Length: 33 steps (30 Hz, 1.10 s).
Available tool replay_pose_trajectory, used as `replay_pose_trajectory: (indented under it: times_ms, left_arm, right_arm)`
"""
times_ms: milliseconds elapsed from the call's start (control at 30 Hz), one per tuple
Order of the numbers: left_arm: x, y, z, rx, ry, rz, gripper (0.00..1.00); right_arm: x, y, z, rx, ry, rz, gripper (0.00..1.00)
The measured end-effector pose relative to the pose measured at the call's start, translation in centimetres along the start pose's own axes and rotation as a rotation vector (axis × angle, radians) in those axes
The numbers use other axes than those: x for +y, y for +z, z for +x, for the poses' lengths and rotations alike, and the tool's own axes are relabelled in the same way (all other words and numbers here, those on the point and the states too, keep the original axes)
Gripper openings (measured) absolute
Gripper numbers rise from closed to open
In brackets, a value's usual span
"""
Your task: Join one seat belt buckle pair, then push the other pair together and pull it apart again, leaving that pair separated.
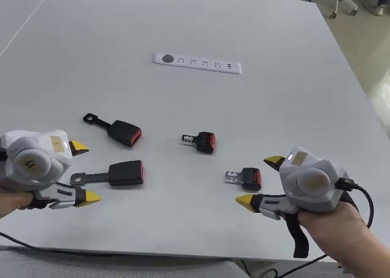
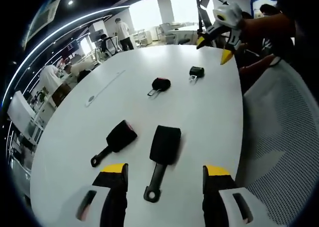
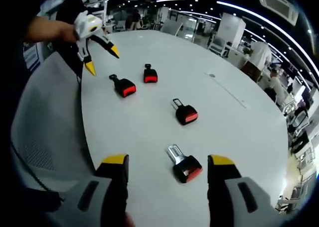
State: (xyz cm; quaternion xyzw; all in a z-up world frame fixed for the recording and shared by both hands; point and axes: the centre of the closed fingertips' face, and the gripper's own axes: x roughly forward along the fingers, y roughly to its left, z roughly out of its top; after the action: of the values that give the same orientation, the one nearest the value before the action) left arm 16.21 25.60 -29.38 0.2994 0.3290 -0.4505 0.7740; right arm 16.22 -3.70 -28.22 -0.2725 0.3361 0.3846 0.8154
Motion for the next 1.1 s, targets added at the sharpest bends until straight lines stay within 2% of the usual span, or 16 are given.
replay_pose_trajectory:
  times_ms: [33,100,167,233,433,533,767,867,1100]
  left_arm:
    - [0.0,0.0,0.2,0.003,-0.009,0.021,0.6]
    - [0.0,0.3,0.4,0.001,-0.014,0.055,0.59]
    - [-0.1,0.5,0.6,0.002,-0.025,0.061,0.52]
    - [-0.1,0.5,1.0,0.007,-0.033,0.07,0.48]
    - [0.1,0.6,2.1,0.024,-0.045,0.112,0.44]
    - [-0.1,0.6,2.8,0.04,-0.073,0.134,0.44]
    - [0.1,0.5,4.1,0.08,-0.094,0.177,0.43]
    - [0.3,0.3,4.7,0.089,-0.106,0.177,0.41]
    - [0.7,0.0,5.7,0.112,-0.128,0.198,0.38]
  right_arm:
    - [-0.3,0.0,0.2,0.008,-0.009,-0.041,0.66]
    - [0.2,0.1,0.5,0.008,0.029,-0.065,0.63]
    - [0.1,0.1,0.7,0.011,0.036,-0.084,0.61]
    - [0.5,0.0,1.1,0.023,0.081,-0.139,0.57]
    - [-0.2,-0.6,2.4,0.059,0.131,-0.235,0.49]
    - [-0.9,-1.4,3.2,0.085,0.152,-0.262,0.46]
    - [-2.4,-3.4,4.5,0.138,0.193,-0.282,0.43]
    - [-2.7,-4.0,4.9,0.157,0.212,-0.287,0.42]
    - [-3.1,-4.7,5.8,0.174,0.234,-0.302,0.4]
